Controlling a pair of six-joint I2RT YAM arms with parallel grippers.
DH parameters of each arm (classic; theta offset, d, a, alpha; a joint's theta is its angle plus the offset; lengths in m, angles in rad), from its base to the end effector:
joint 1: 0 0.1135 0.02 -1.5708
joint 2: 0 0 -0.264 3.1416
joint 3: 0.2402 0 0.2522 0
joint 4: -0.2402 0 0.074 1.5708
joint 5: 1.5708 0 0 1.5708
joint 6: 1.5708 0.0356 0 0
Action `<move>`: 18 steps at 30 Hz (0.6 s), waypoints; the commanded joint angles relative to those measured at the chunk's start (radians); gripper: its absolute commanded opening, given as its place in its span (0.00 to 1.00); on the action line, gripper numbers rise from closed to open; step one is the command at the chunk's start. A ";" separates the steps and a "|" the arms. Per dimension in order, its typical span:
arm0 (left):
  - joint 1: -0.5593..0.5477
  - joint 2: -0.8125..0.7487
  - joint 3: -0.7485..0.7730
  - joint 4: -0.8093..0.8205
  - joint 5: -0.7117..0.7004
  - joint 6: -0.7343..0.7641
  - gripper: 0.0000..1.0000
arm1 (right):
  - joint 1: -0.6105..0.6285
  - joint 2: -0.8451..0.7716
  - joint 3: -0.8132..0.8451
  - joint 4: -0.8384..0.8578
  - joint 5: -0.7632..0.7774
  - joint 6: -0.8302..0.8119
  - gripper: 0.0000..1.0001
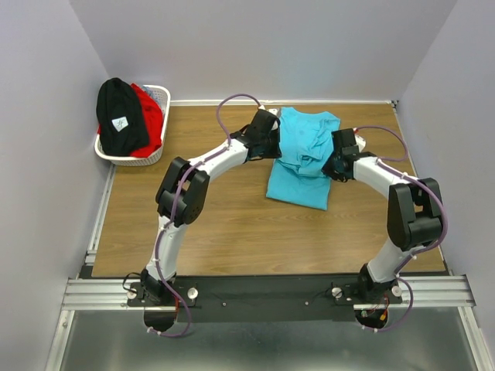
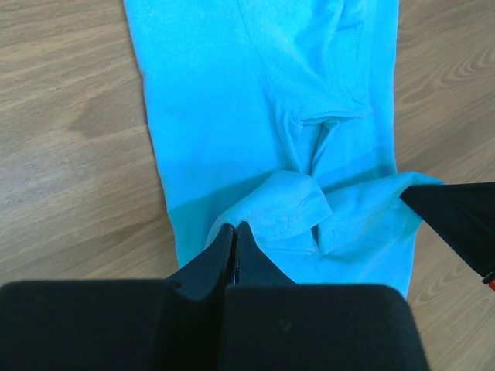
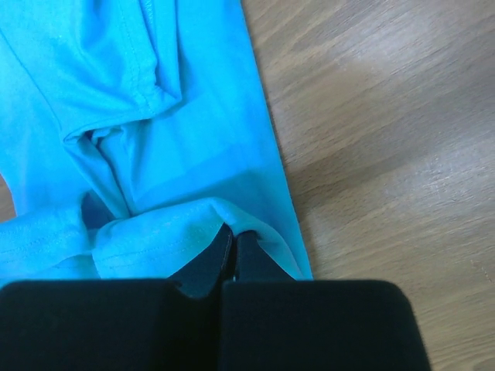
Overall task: Fold and stack the t-shirts
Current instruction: Fold the tshirt
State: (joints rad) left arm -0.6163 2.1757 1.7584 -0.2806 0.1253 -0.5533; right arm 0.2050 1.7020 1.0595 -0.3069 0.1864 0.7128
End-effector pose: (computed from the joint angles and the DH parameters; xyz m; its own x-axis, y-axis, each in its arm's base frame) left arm 0.4072 -0.2939 0.2160 -0.7886 -0.0803 -0.6097 0.2788 0.8369 -0.4710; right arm 0.3441 0.0648 0.1879 -0.6640 0.5183 -0.5390 0.4492 0.8527 0.2667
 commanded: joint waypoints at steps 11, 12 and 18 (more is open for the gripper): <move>0.016 0.073 0.061 0.009 0.030 0.033 0.00 | -0.039 0.039 0.034 0.051 -0.059 -0.015 0.00; 0.016 0.075 0.061 0.009 0.031 0.033 0.00 | -0.038 0.042 0.034 0.052 -0.059 -0.018 0.00; 0.016 0.090 0.081 0.015 0.039 0.042 0.00 | -0.041 0.064 0.053 0.055 -0.084 -0.027 0.01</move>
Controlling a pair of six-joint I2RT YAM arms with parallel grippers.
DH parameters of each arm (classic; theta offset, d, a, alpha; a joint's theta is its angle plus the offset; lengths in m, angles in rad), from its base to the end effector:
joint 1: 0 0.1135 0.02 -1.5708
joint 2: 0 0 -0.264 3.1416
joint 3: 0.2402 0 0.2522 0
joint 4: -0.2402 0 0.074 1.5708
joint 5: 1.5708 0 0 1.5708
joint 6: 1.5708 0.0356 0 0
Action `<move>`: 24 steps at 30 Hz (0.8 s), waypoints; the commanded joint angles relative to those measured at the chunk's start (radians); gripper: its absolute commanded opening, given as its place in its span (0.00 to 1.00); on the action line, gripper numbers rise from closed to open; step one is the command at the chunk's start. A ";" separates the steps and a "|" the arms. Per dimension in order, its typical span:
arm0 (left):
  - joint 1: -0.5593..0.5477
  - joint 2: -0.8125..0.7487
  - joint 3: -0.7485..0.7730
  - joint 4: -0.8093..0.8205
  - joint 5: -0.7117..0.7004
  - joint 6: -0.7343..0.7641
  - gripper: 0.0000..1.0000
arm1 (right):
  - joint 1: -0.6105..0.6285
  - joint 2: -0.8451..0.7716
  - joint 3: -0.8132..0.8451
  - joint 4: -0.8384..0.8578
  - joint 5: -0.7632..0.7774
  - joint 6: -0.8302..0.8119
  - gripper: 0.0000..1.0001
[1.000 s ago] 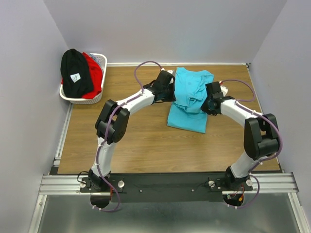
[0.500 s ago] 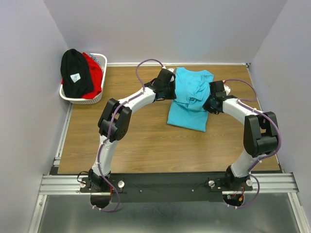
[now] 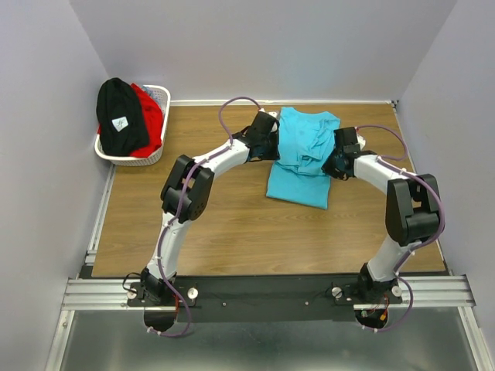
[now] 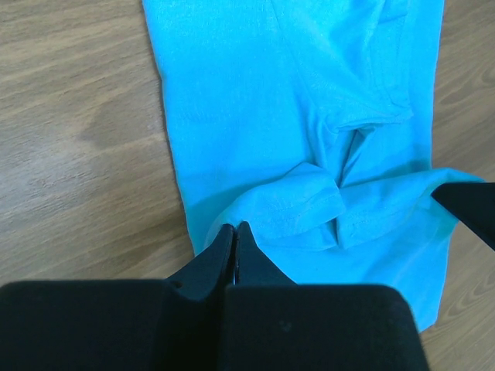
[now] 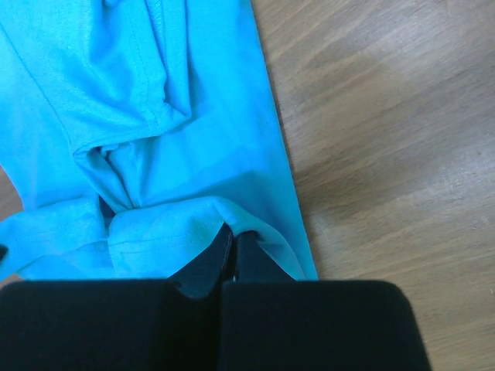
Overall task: Fold and stack the t-shirts
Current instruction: Fold the tshirt
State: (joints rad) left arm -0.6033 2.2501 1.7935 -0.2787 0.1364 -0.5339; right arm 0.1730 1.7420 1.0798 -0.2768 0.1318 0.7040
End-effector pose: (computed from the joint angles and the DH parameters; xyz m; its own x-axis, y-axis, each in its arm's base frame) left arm 0.4199 -0.2952 0.1914 -0.8038 -0.0584 -0.5920 0.2743 0.8467 -0.4559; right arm 0.3550 0.0573 0.1821 -0.6669 0.5349 -0.5188 0.4427 0.8445 0.3014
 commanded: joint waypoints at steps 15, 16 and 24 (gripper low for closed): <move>0.007 0.082 0.133 -0.014 0.051 0.058 0.19 | -0.018 0.060 0.068 0.031 -0.040 -0.038 0.36; 0.007 0.082 0.136 -0.014 0.045 0.063 0.26 | -0.020 0.060 0.078 0.033 -0.043 -0.038 0.42; 0.028 0.056 0.196 -0.028 0.025 0.091 0.47 | -0.032 0.074 0.153 0.033 -0.078 -0.080 0.72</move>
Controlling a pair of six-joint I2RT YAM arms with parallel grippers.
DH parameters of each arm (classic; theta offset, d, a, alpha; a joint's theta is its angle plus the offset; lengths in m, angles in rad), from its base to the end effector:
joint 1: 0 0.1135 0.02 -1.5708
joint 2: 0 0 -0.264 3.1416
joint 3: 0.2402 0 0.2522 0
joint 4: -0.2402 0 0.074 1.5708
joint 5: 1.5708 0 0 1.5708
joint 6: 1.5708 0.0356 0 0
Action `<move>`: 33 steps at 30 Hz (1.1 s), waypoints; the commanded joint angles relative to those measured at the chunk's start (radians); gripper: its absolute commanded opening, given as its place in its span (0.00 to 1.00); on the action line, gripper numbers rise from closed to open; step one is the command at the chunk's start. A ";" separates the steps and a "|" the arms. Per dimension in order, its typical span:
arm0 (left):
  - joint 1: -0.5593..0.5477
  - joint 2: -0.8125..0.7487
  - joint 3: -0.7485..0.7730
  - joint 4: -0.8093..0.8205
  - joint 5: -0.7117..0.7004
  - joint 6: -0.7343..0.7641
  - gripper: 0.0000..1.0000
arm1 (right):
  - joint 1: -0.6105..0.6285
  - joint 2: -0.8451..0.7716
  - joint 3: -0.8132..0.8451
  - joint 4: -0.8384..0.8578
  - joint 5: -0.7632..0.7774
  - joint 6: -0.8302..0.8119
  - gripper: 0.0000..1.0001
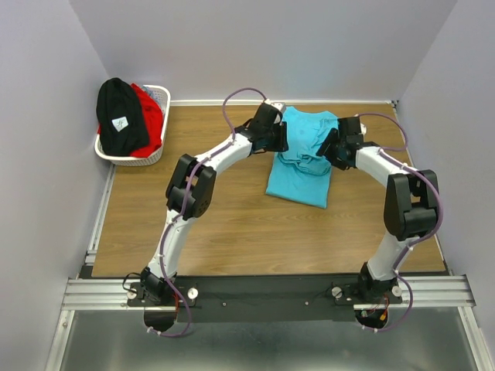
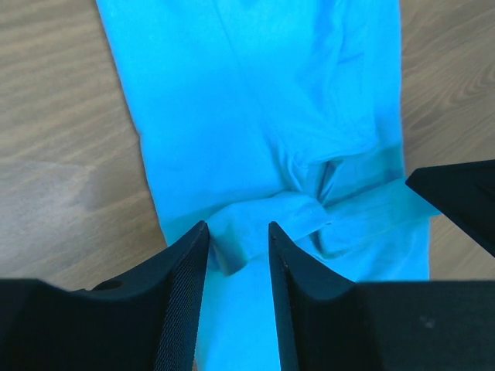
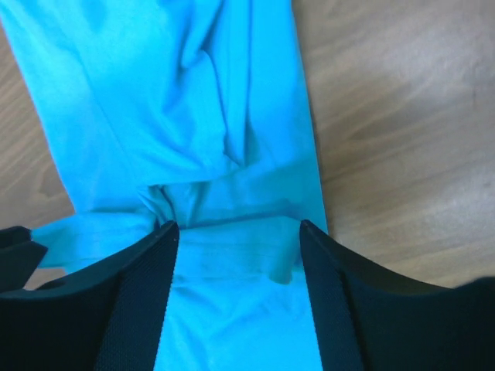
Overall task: Fold and stack the t-shirts
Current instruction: Fold the tshirt
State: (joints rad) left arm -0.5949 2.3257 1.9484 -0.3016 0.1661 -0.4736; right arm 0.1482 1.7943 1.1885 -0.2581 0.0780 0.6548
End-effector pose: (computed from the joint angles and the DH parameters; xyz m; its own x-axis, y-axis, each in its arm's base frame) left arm 0.4403 -0.3051 0.2028 -0.7635 -0.0265 -0.6452 0.3495 0.8232 -0.4474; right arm 0.3813 0.0541 0.1975 -0.6557 0.5160 -0.5512 0.3809 0.8564 0.3485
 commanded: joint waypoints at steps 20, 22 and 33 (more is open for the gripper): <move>-0.083 -0.201 -0.284 0.018 -0.094 -0.005 0.06 | 0.102 -0.176 -0.201 0.016 -0.009 -0.026 0.41; -0.092 -0.175 -0.266 0.019 -0.093 -0.005 0.06 | 0.113 -0.156 -0.196 0.016 -0.003 -0.026 0.38; -0.097 -0.014 -0.042 -0.068 -0.140 0.027 0.06 | 0.120 -0.036 -0.110 0.016 -0.001 -0.043 0.35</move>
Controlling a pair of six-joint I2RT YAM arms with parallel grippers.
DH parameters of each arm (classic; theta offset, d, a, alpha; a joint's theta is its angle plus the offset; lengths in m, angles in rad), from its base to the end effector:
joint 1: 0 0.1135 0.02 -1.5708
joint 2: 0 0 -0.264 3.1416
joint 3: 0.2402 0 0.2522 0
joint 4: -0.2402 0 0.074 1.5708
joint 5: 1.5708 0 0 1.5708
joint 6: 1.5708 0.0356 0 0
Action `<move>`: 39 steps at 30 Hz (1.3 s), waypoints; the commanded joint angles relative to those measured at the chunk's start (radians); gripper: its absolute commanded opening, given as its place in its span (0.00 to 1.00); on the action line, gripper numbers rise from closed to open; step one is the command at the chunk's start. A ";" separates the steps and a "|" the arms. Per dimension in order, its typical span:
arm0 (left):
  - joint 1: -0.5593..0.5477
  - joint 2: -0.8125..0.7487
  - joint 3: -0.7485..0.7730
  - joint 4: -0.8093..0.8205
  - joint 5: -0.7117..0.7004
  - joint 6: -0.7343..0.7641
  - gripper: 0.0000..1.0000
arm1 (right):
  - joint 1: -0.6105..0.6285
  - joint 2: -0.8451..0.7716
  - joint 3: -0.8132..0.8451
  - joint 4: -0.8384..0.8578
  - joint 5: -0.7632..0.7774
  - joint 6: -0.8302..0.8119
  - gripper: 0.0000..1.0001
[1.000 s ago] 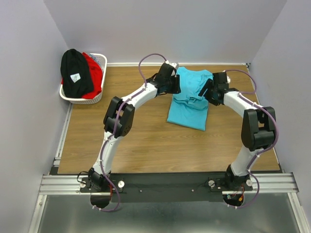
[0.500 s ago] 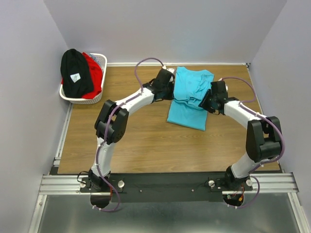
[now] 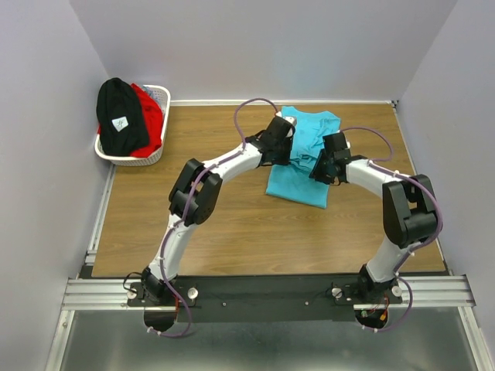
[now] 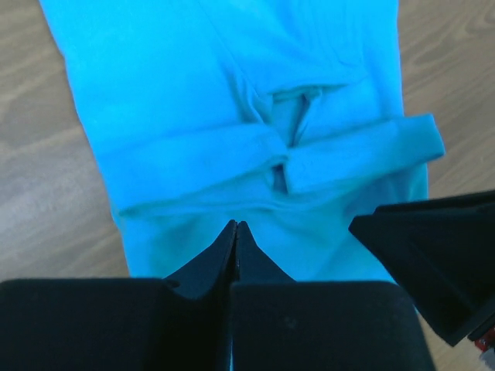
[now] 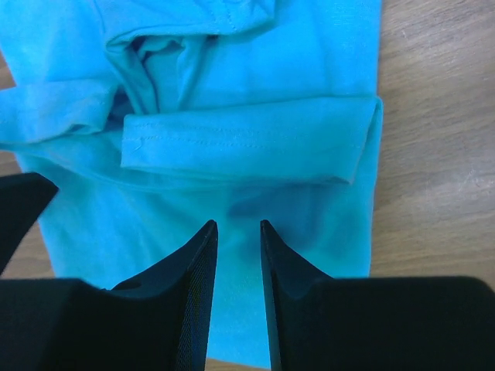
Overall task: Fold and stack the t-shirts
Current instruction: Fold the tshirt
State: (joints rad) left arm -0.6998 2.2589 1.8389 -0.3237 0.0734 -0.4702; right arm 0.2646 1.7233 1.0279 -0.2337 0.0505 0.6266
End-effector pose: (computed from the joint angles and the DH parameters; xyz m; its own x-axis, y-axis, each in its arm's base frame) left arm 0.3933 -0.3346 0.1982 -0.7714 0.0588 -0.6336 0.3748 0.8467 -0.3777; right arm 0.3404 0.0904 0.1758 -0.7624 0.4002 -0.5086 0.2655 0.9101 0.3182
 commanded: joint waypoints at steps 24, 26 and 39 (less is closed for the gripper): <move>0.046 -0.071 0.040 0.006 -0.052 0.059 0.13 | -0.001 0.213 0.290 -0.013 0.161 -0.076 0.36; 0.040 -0.079 -0.007 0.023 -0.055 0.061 0.08 | -0.002 0.226 0.314 -0.013 0.170 -0.083 0.37; 0.002 0.007 -0.010 0.025 -0.026 0.073 0.00 | -0.007 0.105 0.290 -0.023 0.157 -0.097 0.38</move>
State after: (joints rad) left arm -0.6937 2.2211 1.8034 -0.3042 0.0380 -0.4080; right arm 0.2615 1.9289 1.3483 -0.2401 0.1982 0.5358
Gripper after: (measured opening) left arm 0.005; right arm 0.382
